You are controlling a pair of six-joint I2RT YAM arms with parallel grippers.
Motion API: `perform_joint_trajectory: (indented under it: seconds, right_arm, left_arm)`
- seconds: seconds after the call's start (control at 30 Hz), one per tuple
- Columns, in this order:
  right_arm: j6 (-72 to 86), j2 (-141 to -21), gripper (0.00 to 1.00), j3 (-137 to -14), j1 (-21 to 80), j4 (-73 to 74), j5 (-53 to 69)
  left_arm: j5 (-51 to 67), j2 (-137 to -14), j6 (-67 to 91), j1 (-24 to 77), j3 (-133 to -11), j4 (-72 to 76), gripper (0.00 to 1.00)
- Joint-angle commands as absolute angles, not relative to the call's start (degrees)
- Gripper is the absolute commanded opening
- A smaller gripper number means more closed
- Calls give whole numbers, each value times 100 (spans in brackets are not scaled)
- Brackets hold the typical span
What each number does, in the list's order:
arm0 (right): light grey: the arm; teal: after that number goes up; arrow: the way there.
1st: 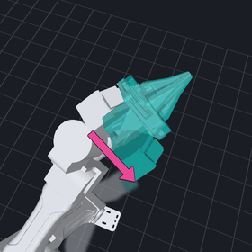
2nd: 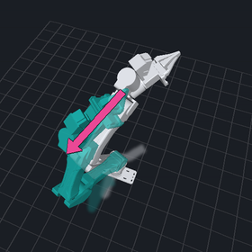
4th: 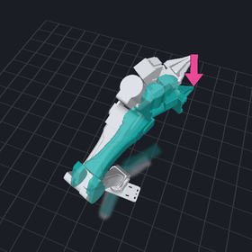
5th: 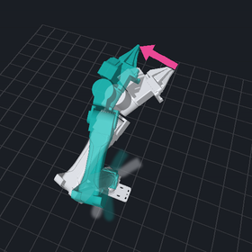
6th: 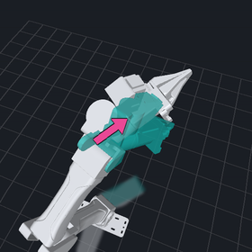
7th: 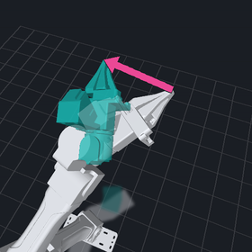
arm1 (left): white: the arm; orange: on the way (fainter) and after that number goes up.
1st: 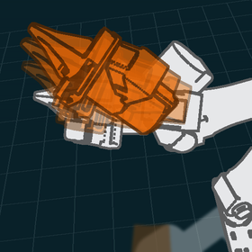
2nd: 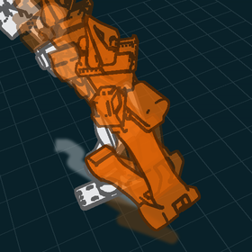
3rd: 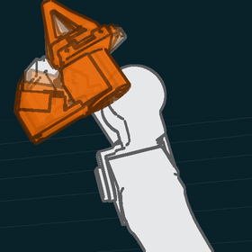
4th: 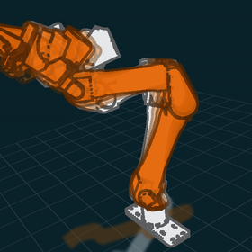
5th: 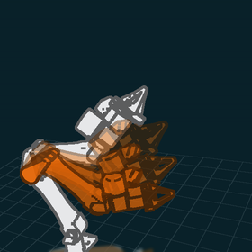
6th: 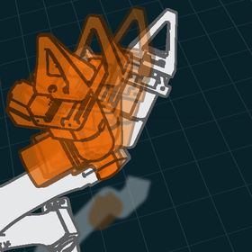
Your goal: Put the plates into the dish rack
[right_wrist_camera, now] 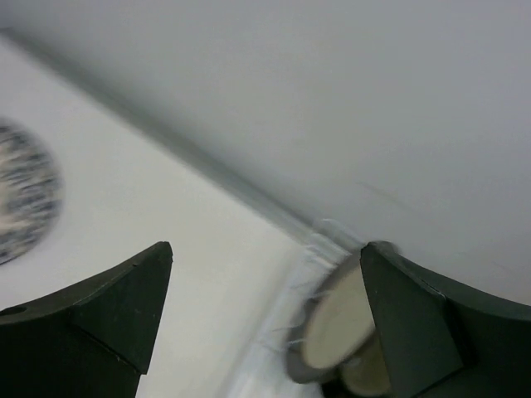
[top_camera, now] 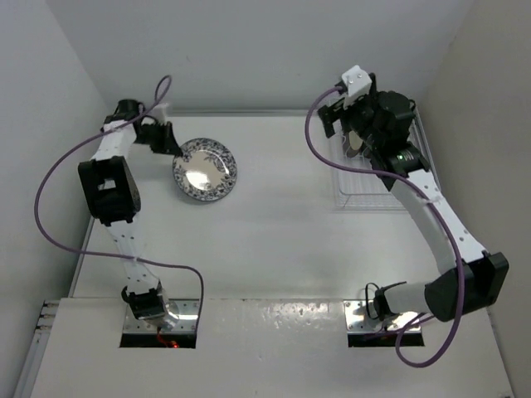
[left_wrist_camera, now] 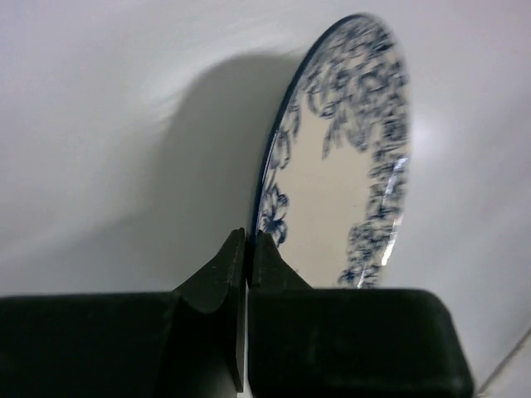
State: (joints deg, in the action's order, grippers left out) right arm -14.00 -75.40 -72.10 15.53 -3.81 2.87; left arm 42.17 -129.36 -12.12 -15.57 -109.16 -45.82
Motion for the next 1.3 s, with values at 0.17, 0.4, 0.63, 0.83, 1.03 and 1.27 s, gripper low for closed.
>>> perform_joint_trajectory:
  seconds: [0.17,0.4,0.63,0.83,1.03,1.27]
  right_arm:
    - [-55,-9033,91,-8200,1679,1135,3849]
    - [167,-9676,88,-8165,2249,580,4069]
    - [325,-10028,88,-8174,2285,588,4008]
    - [544,-10274,86,-8006,2294,290,3779]
    - [1000,-10476,49,-8147,2285,123,3981]
    - [1529,-10574,0,-8368,2268,80,4456]
  left_arm:
    - [4684,-11057,-2593,-186,-11293,-4780,0]
    - [5027,-10793,-2847,544,-11513,-5255,0]
    - [5563,-10793,-2909,615,-11628,-5440,0]
    - [5827,-10793,-3287,791,-11742,-5906,0]
    - [6142,-10793,-3463,791,-11848,-6082,0]
    - [6680,-10846,-3639,650,-11848,-6223,0]
